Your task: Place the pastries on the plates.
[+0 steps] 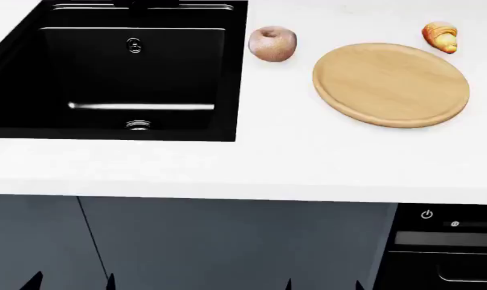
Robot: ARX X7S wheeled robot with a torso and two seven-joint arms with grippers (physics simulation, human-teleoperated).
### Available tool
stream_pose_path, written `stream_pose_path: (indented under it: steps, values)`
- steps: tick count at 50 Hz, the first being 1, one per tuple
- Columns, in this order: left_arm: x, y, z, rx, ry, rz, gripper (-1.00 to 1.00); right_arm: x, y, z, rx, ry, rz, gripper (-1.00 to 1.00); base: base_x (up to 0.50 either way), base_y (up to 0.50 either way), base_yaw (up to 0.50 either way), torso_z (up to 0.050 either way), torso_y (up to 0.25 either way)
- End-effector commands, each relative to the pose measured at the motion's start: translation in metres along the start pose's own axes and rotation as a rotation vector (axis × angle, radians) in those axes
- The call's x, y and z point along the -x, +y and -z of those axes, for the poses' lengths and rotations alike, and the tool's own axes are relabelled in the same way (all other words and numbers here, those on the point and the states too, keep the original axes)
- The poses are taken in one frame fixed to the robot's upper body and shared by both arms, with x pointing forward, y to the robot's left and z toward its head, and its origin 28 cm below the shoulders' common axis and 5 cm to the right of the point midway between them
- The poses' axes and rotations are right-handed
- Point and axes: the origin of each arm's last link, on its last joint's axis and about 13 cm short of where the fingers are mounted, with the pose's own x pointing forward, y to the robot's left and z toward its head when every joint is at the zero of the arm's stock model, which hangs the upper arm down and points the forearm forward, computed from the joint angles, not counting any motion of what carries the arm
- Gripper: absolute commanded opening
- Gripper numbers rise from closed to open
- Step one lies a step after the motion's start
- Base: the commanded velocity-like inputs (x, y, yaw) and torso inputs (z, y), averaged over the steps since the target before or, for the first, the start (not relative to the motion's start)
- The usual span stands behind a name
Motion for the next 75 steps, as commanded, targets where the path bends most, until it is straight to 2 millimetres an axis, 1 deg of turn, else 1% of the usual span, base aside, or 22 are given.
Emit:
stream_pose_path:
  steps: [1, 3, 4, 7, 15, 21, 28, 34, 39, 51, 53, 54, 57, 62, 64, 65, 67, 75]
  values:
    - [-0.0004, -0.0006, 0.0012, -0.106, -0.047, 0.009, 1.0, -0.0007, 0.0004, 0.0008, 0.006, 0.003, 0.002, 1.0, 0.0, 0.0, 0.0, 0.0, 0.0]
    - [-0.002, -0.0018, 0.0003, -0.053, -0.027, 0.003, 1.0, -0.0011, 0.0009, 0.0024, 0.01, 0.006, -0.009, 1.0, 0.0, 0.0, 0.0, 0.0, 0.0]
    - [-0.002, -0.0012, -0.0006, -0.057, -0.033, -0.002, 1.0, -0.0008, 0.001, 0.0018, 0.032, 0.003, -0.007, 1.0, 0.0, 0.0, 0.0, 0.0, 0.0]
    - [-0.0018, -0.003, 0.0003, -0.073, -0.032, 0.01, 1.0, -0.0005, 0.0006, 0.0021, 0.03, 0.009, 0.001, 1.0, 0.0, 0.0, 0.0, 0.0, 0.0]
    - [-0.0009, 0.0006, 0.0015, -0.061, -0.018, 0.0, 1.0, -0.0006, 0.0012, 0.0012, 0.033, 0.005, 0.002, 1.0, 0.0, -0.03, 0.0, 0.0, 0.0]
    - [-0.0017, -0.0017, 0.0025, -0.066, -0.009, 0.006, 1.0, -0.0009, 0.0001, 0.0006, 0.024, 0.002, 0.011, 1.0, 0.0, -0.49, 0.0, 0.0, 0.0]
    - [-0.0004, 0.0013, 0.0009, -0.057, -0.022, -0.008, 1.0, -0.0006, 0.0001, 0.0003, 0.028, 0.0, 0.006, 1.0, 0.0, -0.5, 0.0, 0.0, 0.0]
    - [-0.001, 0.0, -0.0001, -0.012, -0.003, -0.007, 1.0, -0.0005, 0.0002, -0.0002, 0.032, -0.003, 0.006, 1.0, 0.0, -0.5, 0.0, 0.0, 0.0]
    - [-0.0007, -0.0008, -0.0012, -0.039, -0.027, 0.006, 1.0, -0.0006, 0.0005, 0.0, 0.035, -0.002, 0.002, 1.0, 0.0, -0.5, 0.0, 0.0, 0.0]
    - [-0.0009, -0.0016, -0.0006, -0.044, -0.019, 0.012, 1.0, 0.0001, 0.0002, -0.0007, 0.03, -0.008, 0.012, 1.0, 0.0, -0.5, 0.0, 0.0, 0.0]
    - [-0.0008, -0.0014, 0.0, -0.045, -0.014, 0.014, 1.0, 0.0003, 0.0007, -0.0009, 0.038, -0.01, 0.001, 1.0, 0.0, -0.08, 0.0, 0.0, 0.0]
    - [-0.0002, -0.0017, 0.0007, -0.017, -0.002, 0.019, 1.0, 0.0002, 0.0011, -0.0013, 0.038, -0.011, -0.002, 1.0, 0.0, 0.0, 0.0, 0.0, 0.0]
    - [-0.0004, -0.0005, 0.0011, -0.042, 0.011, 0.009, 1.0, -0.0002, 0.0004, -0.0008, 0.027, 0.001, 0.007, 1.0, 0.0, 0.0, 0.0, 0.0, 0.0]
    - [-0.0018, -0.0002, -0.0011, -0.019, -0.015, -0.007, 1.0, -0.0004, 0.0003, -0.0002, 0.023, 0.007, 0.003, 1.0, 0.0, 0.0, 0.0, 0.0, 0.0]
    - [-0.0017, 0.0009, 0.0017, -0.033, -0.012, -0.01, 1.0, -0.0004, 0.0003, -0.0004, 0.024, 0.007, 0.004, 1.0, 0.0, 0.0, 0.0, 0.0, 0.0]
    - [-0.0017, 0.0007, 0.0011, -0.049, -0.039, -0.013, 1.0, -0.0003, 0.0002, -0.0006, 0.022, 0.007, 0.005, 1.0, 0.0, 0.0, 0.0, 0.0, 0.0]
    - [-0.0001, 0.0015, 0.0006, -0.057, -0.031, 0.0, 1.0, -0.0004, 0.0001, -0.0005, 0.022, 0.01, 0.011, 1.0, 0.0, 0.0, 0.0, 0.0, 0.0]
    - [0.0009, 0.0, -0.0002, -0.052, -0.048, 0.016, 1.0, -0.0003, 0.0001, 0.0004, 0.017, 0.026, 0.018, 1.0, 0.0, 0.0, 0.0, 0.045, 0.0]
